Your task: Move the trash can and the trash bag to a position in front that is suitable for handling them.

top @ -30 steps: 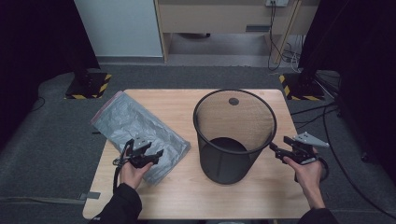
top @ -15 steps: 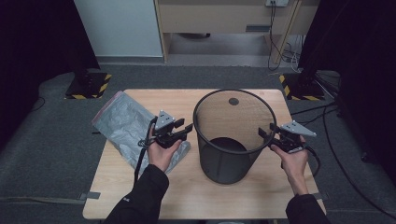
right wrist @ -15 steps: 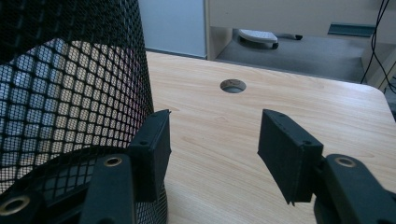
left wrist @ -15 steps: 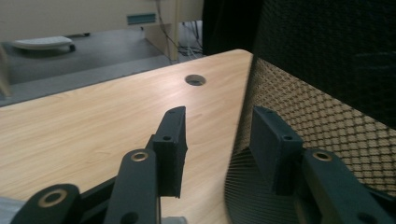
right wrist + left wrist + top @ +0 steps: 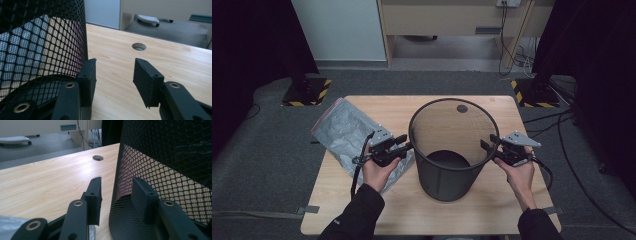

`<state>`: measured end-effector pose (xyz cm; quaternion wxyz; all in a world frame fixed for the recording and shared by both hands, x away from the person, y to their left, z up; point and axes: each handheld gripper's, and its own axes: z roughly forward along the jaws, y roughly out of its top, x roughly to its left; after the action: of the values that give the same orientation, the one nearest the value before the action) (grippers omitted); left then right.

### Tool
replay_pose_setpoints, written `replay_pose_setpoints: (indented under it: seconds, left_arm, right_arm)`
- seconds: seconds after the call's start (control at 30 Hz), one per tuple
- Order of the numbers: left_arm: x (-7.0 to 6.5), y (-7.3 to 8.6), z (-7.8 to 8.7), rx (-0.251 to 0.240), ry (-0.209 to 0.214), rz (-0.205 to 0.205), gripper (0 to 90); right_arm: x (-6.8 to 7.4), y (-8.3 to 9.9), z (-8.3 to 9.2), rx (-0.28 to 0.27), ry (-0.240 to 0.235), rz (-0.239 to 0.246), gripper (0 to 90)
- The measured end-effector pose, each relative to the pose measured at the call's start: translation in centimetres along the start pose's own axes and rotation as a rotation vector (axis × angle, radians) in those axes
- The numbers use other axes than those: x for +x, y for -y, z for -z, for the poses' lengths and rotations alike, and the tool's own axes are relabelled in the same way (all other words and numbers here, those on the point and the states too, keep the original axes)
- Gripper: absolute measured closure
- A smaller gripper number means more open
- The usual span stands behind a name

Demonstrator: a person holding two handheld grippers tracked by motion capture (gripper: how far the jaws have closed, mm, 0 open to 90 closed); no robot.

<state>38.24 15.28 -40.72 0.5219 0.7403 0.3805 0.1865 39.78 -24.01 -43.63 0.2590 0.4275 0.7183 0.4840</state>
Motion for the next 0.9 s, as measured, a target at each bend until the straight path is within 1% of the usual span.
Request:
replay_pose_setpoints:
  seconds: [0.03,0.1,0.13,0.2,0.23,0.3,0.33,0.4,0.43,0.47,0.5,0.53,0.6,0.63,0.67,0.7,0.73,0.77,0.8,0.83,0.87,0.9]
  left_arm:
    - [0.0,0.1,0.3,0.004,-0.003,-0.003,59.7]
    - [0.1,0.2,1.0,0.011,-0.004,-0.008,59.2]
    - [0.2,0.3,1.3,0.014,-0.006,-0.01,59.2]
    - [0.3,0.4,2.0,0.025,-0.011,-0.019,58.7]
    - [0.4,0.5,2.3,0.024,-0.014,-0.02,58.6]
    - [0.6,0.6,2.8,0.017,-0.016,-0.014,58.4]
    - [0.8,0.7,3.1,0.009,-0.014,-0.003,58.1]
    - [1.1,0.8,3.5,0.008,-0.014,0.007,56.6]
    - [1.3,0.9,3.7,0.006,-0.014,0.004,56.1]
    - [1.3,1.0,3.9,0.006,-0.014,0.005,55.9]
    - [1.4,1.0,4.0,0.005,-0.015,0.004,55.9]
    - [1.4,1.1,4.1,0.006,-0.016,0.007,55.9]
    - [1.5,1.1,4.3,0.006,-0.021,0.003,56.1]
    - [1.5,1.1,4.3,0.003,-0.022,0.009,56.0]
    - [1.7,1.1,4.4,0.002,-0.024,0.008,55.8]
    - [1.7,1.2,4.5,0.001,-0.026,0.008,55.3]
    - [1.8,1.2,4.5,-0.001,-0.026,0.011,55.3]
    - [1.9,1.2,4.6,0.0,-0.027,0.006,55.3]
    - [2.0,1.2,4.6,-0.001,-0.027,0.005,54.9]
    - [2.4,1.5,4.4,0.006,-0.034,0.0,52.0]
    - [2.4,1.5,4.4,0.006,-0.034,0.0,51.2]
    - [3.2,2.1,4.0,0.033,-0.072,-0.02,49.7]
  right_arm:
    - [0.0,0.0,0.0,0.0,0.0,0.0,52.9]
    - [0.7,-0.1,-0.3,-0.003,-0.011,0.006,53.5]
    - [0.7,-0.1,-0.3,-0.003,-0.011,0.006,53.5]
    - [1.2,-0.2,-0.4,0.006,-0.017,0.008,53.9]
    - [1.8,-0.2,-0.5,0.008,-0.026,-0.004,54.4]
    - [2.0,-0.2,-0.6,0.012,-0.03,0.003,55.1]
    - [2.3,-0.2,-0.7,0.007,-0.041,-0.003,55.0]
    - [2.7,-0.1,-0.9,-0.006,-0.057,-0.032,54.1]
    - [2.8,0.0,-0.9,-0.001,-0.062,-0.028,53.9]
    - [3.0,0.0,-1.0,-0.009,-0.067,-0.04,53.5]
    - [3.3,-0.1,-1.1,-0.007,-0.061,-0.032,54.6]
    - [3.3,-0.1,-1.1,-0.007,-0.061,-0.032,54.6]
    - [3.7,-0.3,-1.1,0.004,-0.051,-0.011,55.3]
    - [3.8,-0.3,-1.2,0.004,-0.049,-0.007,55.2]
    - [3.9,-0.3,-1.4,-0.006,-0.048,-0.016,54.9]
    - [4.1,-0.3,-1.5,-0.003,-0.045,-0.025,54.8]
    - [4.1,-0.3,-1.5,-0.003,-0.045,-0.025,54.8]
    - [4.3,-0.3,-1.5,-0.006,-0.046,-0.029,54.7]
    - [4.3,-0.3,-1.6,-0.004,-0.047,-0.033,53.5]
    - [4.2,-0.3,-1.7,-0.005,-0.043,-0.035,49.4]
    - [4.2,-0.3,-1.7,-0.005,-0.043,-0.035,49.4]
    - [4.0,-0.4,-1.6,0.009,-0.03,-0.028,41.7]
